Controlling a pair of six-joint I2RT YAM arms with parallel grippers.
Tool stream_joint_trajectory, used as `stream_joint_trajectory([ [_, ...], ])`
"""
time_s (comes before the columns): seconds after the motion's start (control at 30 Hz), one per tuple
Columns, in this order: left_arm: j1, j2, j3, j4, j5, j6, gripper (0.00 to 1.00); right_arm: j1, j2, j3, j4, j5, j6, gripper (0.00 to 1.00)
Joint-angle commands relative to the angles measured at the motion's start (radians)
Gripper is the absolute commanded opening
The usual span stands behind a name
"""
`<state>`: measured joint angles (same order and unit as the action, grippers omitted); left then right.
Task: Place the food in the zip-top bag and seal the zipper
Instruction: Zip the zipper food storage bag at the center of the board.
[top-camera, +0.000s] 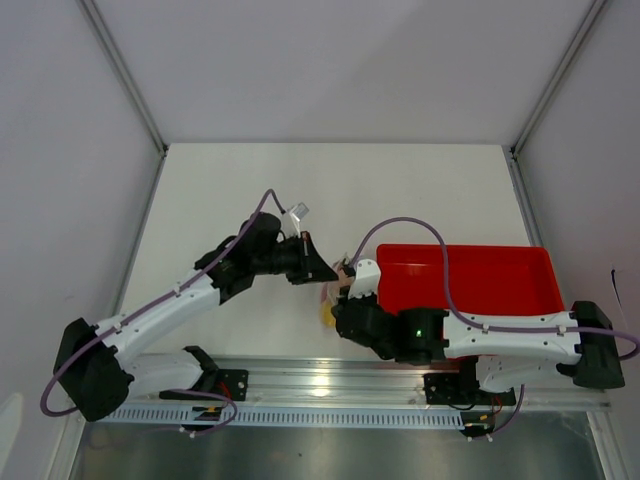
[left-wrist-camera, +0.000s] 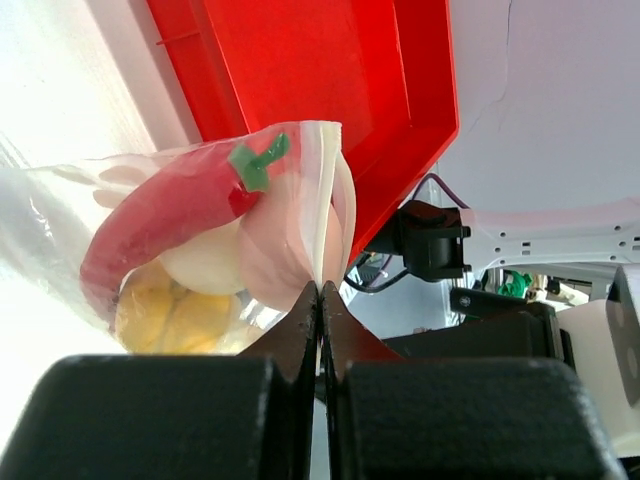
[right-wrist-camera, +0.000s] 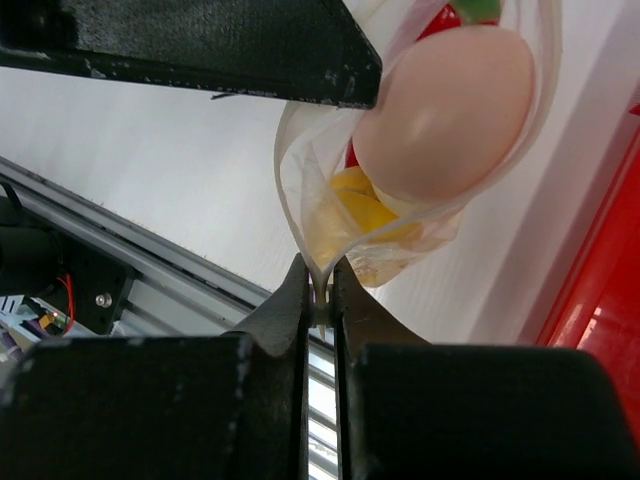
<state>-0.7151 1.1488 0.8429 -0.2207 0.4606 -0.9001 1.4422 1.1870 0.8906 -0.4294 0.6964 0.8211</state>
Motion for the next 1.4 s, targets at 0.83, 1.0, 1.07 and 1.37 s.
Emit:
stream_joint_trajectory([
  [0.83,0.036,-0.259,-0.102,-0.068,-0.210,0.254,0.67,-0.250,-0.260,-0.030,-0.094,-0.550,-0.379,0.00],
  [1.0,0.046,-0.319,-0.123,-0.092,-0.232,0.274,0.77,-0.285,-0.211,-0.012,-0.155,-0.662,-0.436,0.00],
  [1.07,0.051,-0.334,-0.123,-0.104,-0.234,0.270,0.82,-0.286,-0.201,-0.024,-0.154,-0.727,-0.444,0.00],
  [1.37,0.052,-0.213,0.005,-0.203,-0.137,0.306,0.69,-0.240,-0.188,-0.029,-0.126,-0.696,-0.451,0.00],
])
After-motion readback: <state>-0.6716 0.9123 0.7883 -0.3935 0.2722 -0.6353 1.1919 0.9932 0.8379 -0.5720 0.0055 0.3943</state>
